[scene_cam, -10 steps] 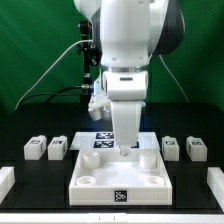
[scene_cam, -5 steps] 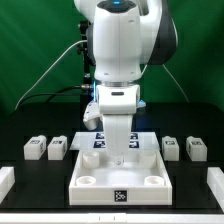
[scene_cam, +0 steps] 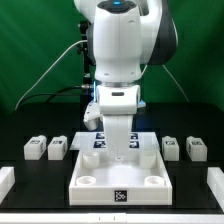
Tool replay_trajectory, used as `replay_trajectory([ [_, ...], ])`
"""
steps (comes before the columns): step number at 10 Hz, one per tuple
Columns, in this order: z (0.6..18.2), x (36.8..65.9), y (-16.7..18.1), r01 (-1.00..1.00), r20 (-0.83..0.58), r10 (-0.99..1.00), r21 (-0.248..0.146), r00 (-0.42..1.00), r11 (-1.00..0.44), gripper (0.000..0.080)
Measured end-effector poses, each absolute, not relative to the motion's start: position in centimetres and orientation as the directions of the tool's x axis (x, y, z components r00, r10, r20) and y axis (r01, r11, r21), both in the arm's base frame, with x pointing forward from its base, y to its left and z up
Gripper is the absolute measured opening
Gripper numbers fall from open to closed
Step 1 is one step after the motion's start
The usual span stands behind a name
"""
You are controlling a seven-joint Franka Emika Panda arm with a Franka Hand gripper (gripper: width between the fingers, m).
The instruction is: Assemble one leg
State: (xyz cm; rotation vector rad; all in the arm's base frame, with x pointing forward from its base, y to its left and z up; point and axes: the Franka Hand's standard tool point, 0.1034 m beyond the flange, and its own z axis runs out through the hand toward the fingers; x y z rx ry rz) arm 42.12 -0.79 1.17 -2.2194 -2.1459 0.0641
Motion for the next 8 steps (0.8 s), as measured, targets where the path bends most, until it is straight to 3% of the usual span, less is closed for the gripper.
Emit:
replay_trajectory([
  [1,1.22,42.22,-0.8,0.997,0.008,0.999,-0.063,0.034,-0.034,0.006],
  [8,1.27,42.42,-0.76,0.998,0.009,0.999,-0.055,0.034,-0.033,0.006],
])
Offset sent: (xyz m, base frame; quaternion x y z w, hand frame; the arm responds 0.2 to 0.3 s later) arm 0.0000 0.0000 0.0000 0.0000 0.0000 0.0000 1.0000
